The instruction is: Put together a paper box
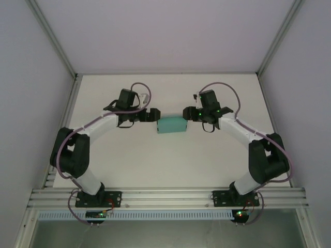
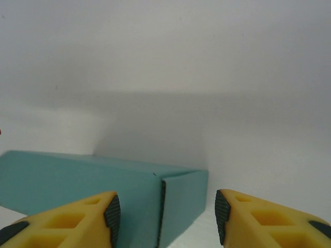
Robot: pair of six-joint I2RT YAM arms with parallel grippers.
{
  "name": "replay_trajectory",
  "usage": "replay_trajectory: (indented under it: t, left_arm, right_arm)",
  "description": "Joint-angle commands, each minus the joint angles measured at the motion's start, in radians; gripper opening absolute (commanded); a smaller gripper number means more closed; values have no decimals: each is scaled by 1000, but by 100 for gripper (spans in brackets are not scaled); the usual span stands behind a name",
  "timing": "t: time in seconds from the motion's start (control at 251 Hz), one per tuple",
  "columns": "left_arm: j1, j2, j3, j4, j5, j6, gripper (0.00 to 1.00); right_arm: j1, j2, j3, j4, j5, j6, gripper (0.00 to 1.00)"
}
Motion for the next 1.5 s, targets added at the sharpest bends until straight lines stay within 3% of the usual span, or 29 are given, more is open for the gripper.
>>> replay_trajectory:
  t: [0.0,0.164,0.259,0.375,0.435,0.539,0.766,0.97,1.098,1.185,1.301,1.337,1.457,1.497]
  left_arm:
    - [-4,21,-36,38,64,-22,93]
    - [-5,62,-73,60,72,-39,74]
    - [-4,75,-106,79,65,-55,68]
    - [0,90,-126,93,65,-69,52]
    - [0,99,-129,96,65,-75,45]
    - [0,102,-132,107,69,-92,31]
    - [-5,99,-103,96,65,-91,0]
    - [-6,113,-44,20,10,-60,0]
    - [-6,111,-19,-21,-13,-17,0]
    - [-5,112,-5,-42,-11,10,0]
    - [-5,127,18,-53,0,30,0]
    - [-6,133,25,-54,7,33,0]
    - [-5,151,50,-63,34,47,0]
    - [-5,154,58,-69,34,50,0]
  right_arm:
    - [-8,28,-52,-19,5,44,52]
    - [-8,73,-161,32,-20,118,44]
    - [-7,108,-220,81,-26,153,42]
    - [-1,152,-270,151,-64,192,29]
    - [10,167,-281,173,-74,199,13]
    - [32,168,-283,161,-49,208,3]
    - [72,99,-277,109,49,229,0]
    - [84,52,-252,98,29,222,0]
    - [60,4,-177,53,45,143,16]
    - [38,-35,-104,16,50,50,34]
    - [28,-76,-32,37,-8,-186,75]
    - [30,-78,-11,39,-13,-339,98]
    - [40,-78,-13,55,-59,-635,99]
    - [40,-75,-17,61,-126,-737,99]
